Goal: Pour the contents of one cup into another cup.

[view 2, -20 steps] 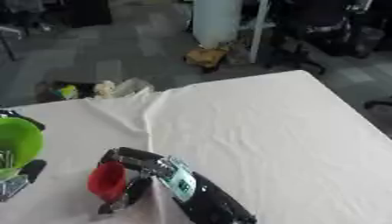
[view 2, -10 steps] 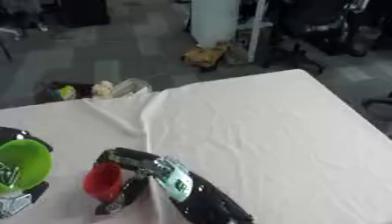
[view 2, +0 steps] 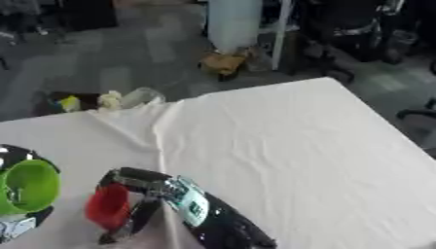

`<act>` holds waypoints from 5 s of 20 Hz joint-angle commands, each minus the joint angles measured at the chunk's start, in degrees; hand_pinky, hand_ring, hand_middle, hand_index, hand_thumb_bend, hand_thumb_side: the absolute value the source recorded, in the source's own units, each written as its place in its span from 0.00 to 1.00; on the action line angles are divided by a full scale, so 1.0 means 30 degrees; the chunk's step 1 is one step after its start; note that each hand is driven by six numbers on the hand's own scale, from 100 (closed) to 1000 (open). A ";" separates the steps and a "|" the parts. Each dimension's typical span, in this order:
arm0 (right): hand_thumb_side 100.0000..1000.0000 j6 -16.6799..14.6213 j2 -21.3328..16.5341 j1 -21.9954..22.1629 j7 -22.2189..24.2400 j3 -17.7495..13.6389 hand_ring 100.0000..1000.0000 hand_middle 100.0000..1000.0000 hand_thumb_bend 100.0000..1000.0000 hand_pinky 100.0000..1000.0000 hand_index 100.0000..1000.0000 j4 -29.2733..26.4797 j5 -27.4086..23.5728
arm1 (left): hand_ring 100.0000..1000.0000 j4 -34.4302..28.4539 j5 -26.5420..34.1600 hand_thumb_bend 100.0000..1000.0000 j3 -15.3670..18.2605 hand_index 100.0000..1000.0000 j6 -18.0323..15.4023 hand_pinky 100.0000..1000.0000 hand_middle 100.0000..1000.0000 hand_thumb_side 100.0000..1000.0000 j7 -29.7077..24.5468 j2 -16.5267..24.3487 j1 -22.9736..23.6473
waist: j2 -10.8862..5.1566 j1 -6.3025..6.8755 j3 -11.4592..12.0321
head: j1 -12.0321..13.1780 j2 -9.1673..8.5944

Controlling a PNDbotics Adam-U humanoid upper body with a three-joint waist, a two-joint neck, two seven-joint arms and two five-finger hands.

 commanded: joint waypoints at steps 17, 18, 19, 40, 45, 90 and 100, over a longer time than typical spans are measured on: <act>0.04 -0.0101 0.0660 -0.0603 0.0528 0.0307 0.33 0.14 0.27 0.58 0.38 -0.0329 -0.0178 | 0.31 0.1404 -0.2131 0.00 -0.0508 0.72 -0.1034 0.12 0.48 0.05 -0.1221 -0.0810 -0.1228 | -0.0375 0.0005 -0.0219 | -0.0057 0.0172; 0.04 -0.0101 0.0670 -0.0604 0.0527 0.0306 0.33 0.14 0.27 0.58 0.38 -0.0328 -0.0180 | 0.31 0.1464 -0.2280 0.00 -0.0517 0.72 -0.1076 0.12 0.48 0.05 -0.1346 -0.0833 -0.1242 | -0.0369 0.0012 -0.0231 | -0.0031 0.0177; 0.04 -0.0099 0.0680 -0.0607 0.0523 0.0304 0.33 0.14 0.27 0.58 0.38 -0.0328 -0.0182 | 0.31 0.1526 -0.2405 0.00 -0.0518 0.72 -0.1117 0.12 0.48 0.05 -0.1446 -0.0860 -0.1254 | -0.0363 0.0019 -0.0245 | -0.0015 0.0180; 0.03 0.0037 0.0826 -0.0623 0.0246 0.0321 0.32 0.14 0.27 0.57 0.38 -0.0235 0.0022 | 0.27 0.1849 -0.3892 0.00 -0.0672 0.71 -0.1460 0.07 0.45 0.03 -0.2253 -0.1136 -0.1478 | -0.0324 0.0033 -0.0288 | 0.0066 0.0265; 0.03 0.0006 0.0737 -0.0604 0.0224 0.0385 0.32 0.15 0.27 0.57 0.38 -0.0275 -0.0012 | 0.26 0.1844 -0.4400 0.00 -0.0724 0.71 -0.1515 0.05 0.45 0.02 -0.2551 -0.1154 -0.1554 | -0.0322 0.0036 -0.0280 | 0.0069 0.0277; 0.03 0.0182 0.0665 -0.0593 0.0203 0.0642 0.32 0.15 0.27 0.57 0.38 -0.0442 -0.0174 | 0.17 0.1015 -0.8421 0.11 -0.0717 0.71 -0.3820 0.00 0.37 0.00 -0.6013 -0.0701 -0.2162 | -0.0359 0.0135 -0.0370 | 0.0003 0.0197; 0.03 0.0203 0.0726 -0.0585 0.0188 0.0689 0.32 0.15 0.28 0.57 0.38 -0.0451 -0.0158 | 0.15 0.0982 -0.9541 0.16 -0.0771 0.71 -0.4455 0.00 0.36 0.00 -0.6013 -0.0792 -0.2255 | -0.0354 0.0141 -0.0366 | -0.0028 0.0212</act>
